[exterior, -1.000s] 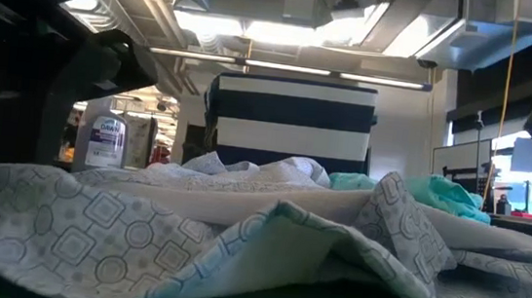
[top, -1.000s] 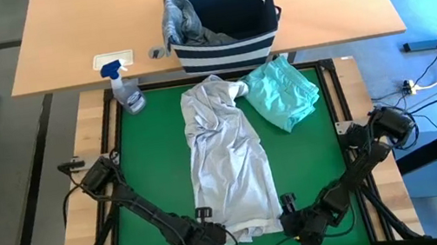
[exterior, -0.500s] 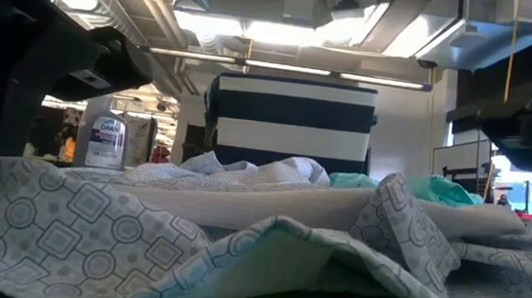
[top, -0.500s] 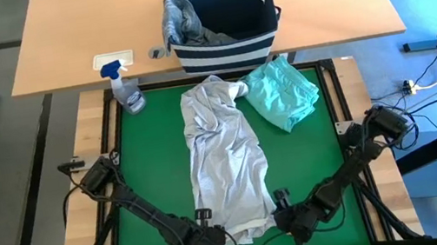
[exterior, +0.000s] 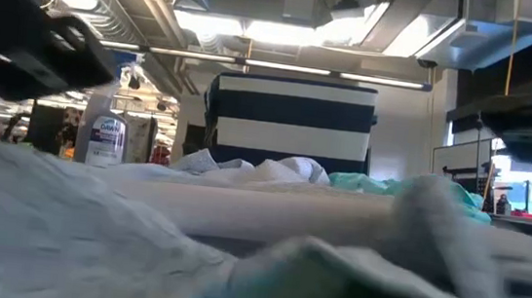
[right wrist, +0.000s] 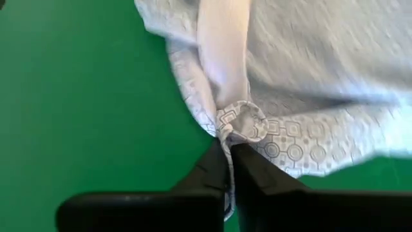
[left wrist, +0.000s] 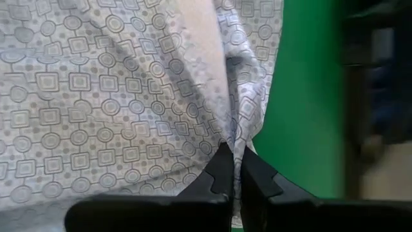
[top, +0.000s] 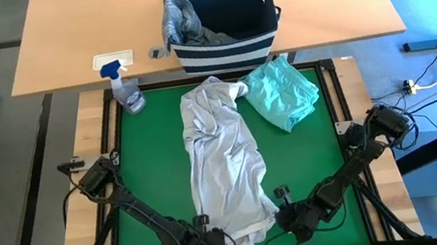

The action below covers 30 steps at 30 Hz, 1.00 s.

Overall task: Fold laundry
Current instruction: Fold the white polo shirt

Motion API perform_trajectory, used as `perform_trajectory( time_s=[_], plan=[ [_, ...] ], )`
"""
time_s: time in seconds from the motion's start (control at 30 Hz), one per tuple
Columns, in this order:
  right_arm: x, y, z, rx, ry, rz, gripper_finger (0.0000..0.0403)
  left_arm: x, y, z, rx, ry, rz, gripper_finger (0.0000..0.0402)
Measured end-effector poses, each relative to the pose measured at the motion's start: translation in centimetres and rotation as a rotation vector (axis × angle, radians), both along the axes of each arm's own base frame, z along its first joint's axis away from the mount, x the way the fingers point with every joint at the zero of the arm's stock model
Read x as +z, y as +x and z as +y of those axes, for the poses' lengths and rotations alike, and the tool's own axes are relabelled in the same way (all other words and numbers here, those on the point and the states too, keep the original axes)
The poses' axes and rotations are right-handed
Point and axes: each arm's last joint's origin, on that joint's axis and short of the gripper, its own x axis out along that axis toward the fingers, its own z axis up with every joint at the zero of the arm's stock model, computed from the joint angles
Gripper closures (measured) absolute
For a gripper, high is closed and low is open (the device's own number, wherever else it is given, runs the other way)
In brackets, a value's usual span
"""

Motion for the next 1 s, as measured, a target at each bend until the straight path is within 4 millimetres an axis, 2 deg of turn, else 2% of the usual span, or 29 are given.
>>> perform_trajectory(
  time_s=[0.37, 0.5, 0.6, 0.8, 0.93, 1.0],
  plan=[
    [2.9, -4.2, 5.1, 0.053, 0.106, -0.045, 0.0399, 3.0, -0.3, -4.2, -0.031, -0.168, -0.173, 0.0401],
    [4.3, -5.1, 6.7, 0.047, 0.120, -0.091, 0.0400, 4.2, -0.4, -5.0, 0.007, -0.174, -0.223, 0.0399],
    [5.6, -5.3, 7.4, 0.049, 0.085, -0.129, 0.0401, 5.8, 0.0, -5.5, 0.024, -0.177, -0.269, 0.0397],
    [9.0, -4.5, 6.9, 0.005, -0.040, -0.145, 0.0401, 10.3, 0.6, -4.7, 0.015, -0.053, -0.232, 0.0400],
    [12.1, -4.0, 5.1, -0.024, -0.060, -0.164, 0.0401, 13.7, 0.4, -2.5, 0.042, 0.059, -0.230, 0.0400],
    [13.6, -3.8, 3.7, -0.060, -0.056, -0.185, 0.0401, 15.4, 0.1, -0.8, 0.074, 0.103, -0.232, 0.0401]
  ],
)
